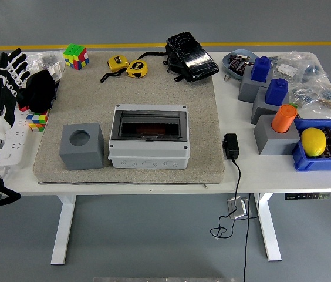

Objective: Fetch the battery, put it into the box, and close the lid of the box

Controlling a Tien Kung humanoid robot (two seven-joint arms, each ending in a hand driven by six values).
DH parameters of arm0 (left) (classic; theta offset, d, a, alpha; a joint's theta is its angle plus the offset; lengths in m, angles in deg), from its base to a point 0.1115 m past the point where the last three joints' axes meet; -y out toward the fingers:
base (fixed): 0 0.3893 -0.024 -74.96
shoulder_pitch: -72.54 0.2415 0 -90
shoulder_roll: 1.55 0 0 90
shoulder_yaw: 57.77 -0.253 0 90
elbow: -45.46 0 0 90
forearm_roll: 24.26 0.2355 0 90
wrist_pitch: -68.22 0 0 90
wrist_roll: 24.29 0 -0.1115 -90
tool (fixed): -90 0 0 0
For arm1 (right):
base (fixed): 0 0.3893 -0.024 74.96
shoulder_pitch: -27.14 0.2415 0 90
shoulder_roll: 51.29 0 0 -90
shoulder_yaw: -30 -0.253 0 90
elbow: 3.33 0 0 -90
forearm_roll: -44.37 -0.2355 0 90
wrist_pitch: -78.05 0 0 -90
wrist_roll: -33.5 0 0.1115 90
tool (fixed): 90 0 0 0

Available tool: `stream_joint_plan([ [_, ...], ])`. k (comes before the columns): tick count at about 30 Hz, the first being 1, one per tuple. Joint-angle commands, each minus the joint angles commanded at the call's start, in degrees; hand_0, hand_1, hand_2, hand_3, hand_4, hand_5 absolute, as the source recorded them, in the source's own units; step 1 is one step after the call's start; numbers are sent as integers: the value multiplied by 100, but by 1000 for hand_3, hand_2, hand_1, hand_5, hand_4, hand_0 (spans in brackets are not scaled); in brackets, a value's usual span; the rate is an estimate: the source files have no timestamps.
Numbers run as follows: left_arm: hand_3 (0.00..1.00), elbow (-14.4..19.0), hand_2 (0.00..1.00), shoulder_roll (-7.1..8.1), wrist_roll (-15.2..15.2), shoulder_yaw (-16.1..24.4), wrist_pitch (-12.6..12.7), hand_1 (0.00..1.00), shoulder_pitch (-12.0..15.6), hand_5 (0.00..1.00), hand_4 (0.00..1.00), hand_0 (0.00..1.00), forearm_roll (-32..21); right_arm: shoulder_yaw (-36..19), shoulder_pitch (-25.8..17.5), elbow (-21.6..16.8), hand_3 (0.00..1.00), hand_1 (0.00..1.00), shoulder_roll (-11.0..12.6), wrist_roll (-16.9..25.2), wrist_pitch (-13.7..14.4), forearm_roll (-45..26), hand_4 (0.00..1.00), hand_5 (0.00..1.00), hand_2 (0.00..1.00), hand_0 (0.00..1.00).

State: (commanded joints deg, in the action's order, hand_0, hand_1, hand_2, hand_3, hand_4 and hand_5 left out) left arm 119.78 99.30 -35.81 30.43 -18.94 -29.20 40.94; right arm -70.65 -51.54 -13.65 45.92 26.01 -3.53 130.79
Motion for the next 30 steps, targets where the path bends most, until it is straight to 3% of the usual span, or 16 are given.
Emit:
stream_joint_plan([
  [30,897,2,911,-24,-89,8,41,929,31,998,998,896,-32,-10,-4,0,810,821,-7,-1,1,18,998,998,782,849],
])
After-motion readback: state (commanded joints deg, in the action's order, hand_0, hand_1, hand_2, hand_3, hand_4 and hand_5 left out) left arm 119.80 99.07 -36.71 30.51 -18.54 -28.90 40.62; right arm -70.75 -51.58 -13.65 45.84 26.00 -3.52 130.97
